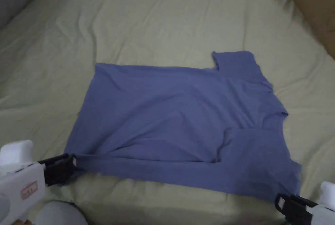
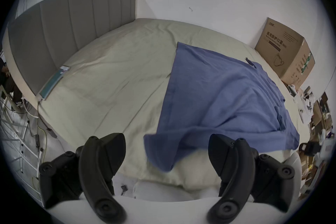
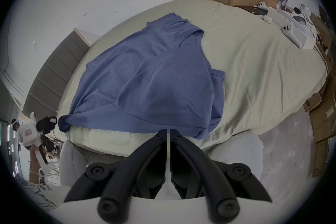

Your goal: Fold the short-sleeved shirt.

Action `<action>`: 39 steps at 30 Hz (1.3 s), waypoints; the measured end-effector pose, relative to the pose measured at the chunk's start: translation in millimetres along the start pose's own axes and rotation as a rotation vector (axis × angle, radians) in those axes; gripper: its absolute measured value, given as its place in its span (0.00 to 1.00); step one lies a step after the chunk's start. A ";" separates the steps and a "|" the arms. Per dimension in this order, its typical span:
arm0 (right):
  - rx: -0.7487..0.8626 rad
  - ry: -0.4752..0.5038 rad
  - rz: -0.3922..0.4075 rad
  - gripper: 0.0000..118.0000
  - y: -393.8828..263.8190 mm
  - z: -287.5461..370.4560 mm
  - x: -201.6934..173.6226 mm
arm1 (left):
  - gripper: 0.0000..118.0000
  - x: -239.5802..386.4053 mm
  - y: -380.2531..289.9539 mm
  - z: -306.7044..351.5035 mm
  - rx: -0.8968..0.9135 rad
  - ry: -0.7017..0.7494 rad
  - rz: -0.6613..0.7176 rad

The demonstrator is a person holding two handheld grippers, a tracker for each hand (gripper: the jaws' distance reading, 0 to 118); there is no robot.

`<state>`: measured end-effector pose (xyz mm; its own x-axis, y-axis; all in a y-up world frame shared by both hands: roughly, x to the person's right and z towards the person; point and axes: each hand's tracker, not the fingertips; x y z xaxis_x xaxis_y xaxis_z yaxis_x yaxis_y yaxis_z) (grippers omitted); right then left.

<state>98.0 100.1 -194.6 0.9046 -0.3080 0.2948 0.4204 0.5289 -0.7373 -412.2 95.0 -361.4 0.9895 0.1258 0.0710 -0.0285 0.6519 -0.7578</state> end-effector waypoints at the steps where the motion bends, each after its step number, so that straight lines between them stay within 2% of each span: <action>1: 0.005 -0.010 -0.006 0.04 0.0 0.2 1.5 | 0.86 0.4 1.2 -10.3 -0.014 -0.006 0.020; 2: 0.005 -0.009 -0.008 0.04 -0.1 0.1 2.6 | 0.79 0.9 1.4 -16.3 -0.023 -0.013 0.033; 3: 0.007 -0.014 -0.012 0.04 -0.5 -0.1 3.2 | 0.61 3.7 2.3 -18.4 -0.030 -0.023 0.042; 4: 0.018 -0.027 -0.022 0.06 -0.8 -2.2 12.5 | 0.36 5.5 0.6 -22.3 -0.037 -0.046 0.041; 5: 0.018 -0.025 -0.025 0.22 -0.3 -3.0 15.9 | 0.06 7.3 -1.0 -27.5 -0.052 -0.064 0.025; 6: 0.010 -0.028 -0.026 0.47 1.5 -3.6 16.9 | 0.06 10.2 -2.2 -30.5 -0.072 -0.061 0.021; 7: -0.003 -0.043 -0.022 0.78 3.1 -5.6 17.7 | 0.06 11.4 -2.4 -30.5 -0.103 -0.061 0.011; 8: -0.020 -0.080 0.001 1.00 3.9 -9.7 23.0 | 0.05 14.0 -2.4 -29.2 -0.097 -0.053 0.006; 12: -0.019 -0.169 0.092 0.98 16.2 -18.3 29.1 | 0.05 14.8 2.2 -16.1 -0.067 -0.046 0.004; 14: -0.033 -0.177 0.102 0.89 26.1 -26.5 32.9 | 0.05 14.8 3.7 -13.7 -0.070 -0.052 0.020; 15: -0.043 -0.188 0.105 0.78 29.9 -32.7 35.9 | 0.05 12.2 4.2 -12.4 -0.069 -0.053 0.025; 16: -0.054 -0.200 0.106 0.53 32.0 -40.5 40.8 | 0.05 11.6 4.3 -12.1 -0.074 -0.058 0.029; 17: -0.050 -0.230 0.093 0.19 33.1 -46.2 44.2 | 0.05 12.5 3.9 -12.0 -0.077 -0.056 0.029; 18: -0.062 -0.225 0.076 0.16 34.6 -51.2 47.8 | 0.05 13.9 3.5 -12.1 -0.079 -0.052 0.027; 19: -0.095 -0.155 0.033 0.14 36.4 -53.7 52.6 | 0.05 12.1 3.5 -12.4 -0.084 -0.053 0.024; 20: -0.084 -0.137 0.020 0.10 35.6 -51.7 51.2 | 0.05 13.7 2.9 -12.5 -0.087 -0.051 0.022; 23: -0.022 -0.191 0.126 0.06 33.2 -40.4 41.0 | 0.05 15.4 2.4 -11.0 -0.093 -0.039 0.000; 26: -0.019 -0.127 0.079 0.04 35.3 -28.6 37.9 | 0.05 17.1 6.7 -7.8 -0.096 -0.037 -0.010; 31: 0.008 -0.084 0.046 0.04 64.8 -17.6 37.6 | 0.05 15.4 33.6 -5.0 -0.073 -0.040 -0.032; 35: 0.042 -0.067 0.025 0.04 98.6 -19.4 31.5 | 0.05 22.5 69.1 -14.0 -0.027 -0.036 -0.084; 39: 0.046 -0.080 0.039 0.04 139.1 -45.1 28.0 | 0.05 28.1 106.5 -49.9 -0.029 -0.059 -0.112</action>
<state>178.6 129.4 -316.4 0.9225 -0.2235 0.3148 0.3856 0.5755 -0.7212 -380.3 130.7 -472.5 0.9762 0.0981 0.1937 0.0864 0.6429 -0.7611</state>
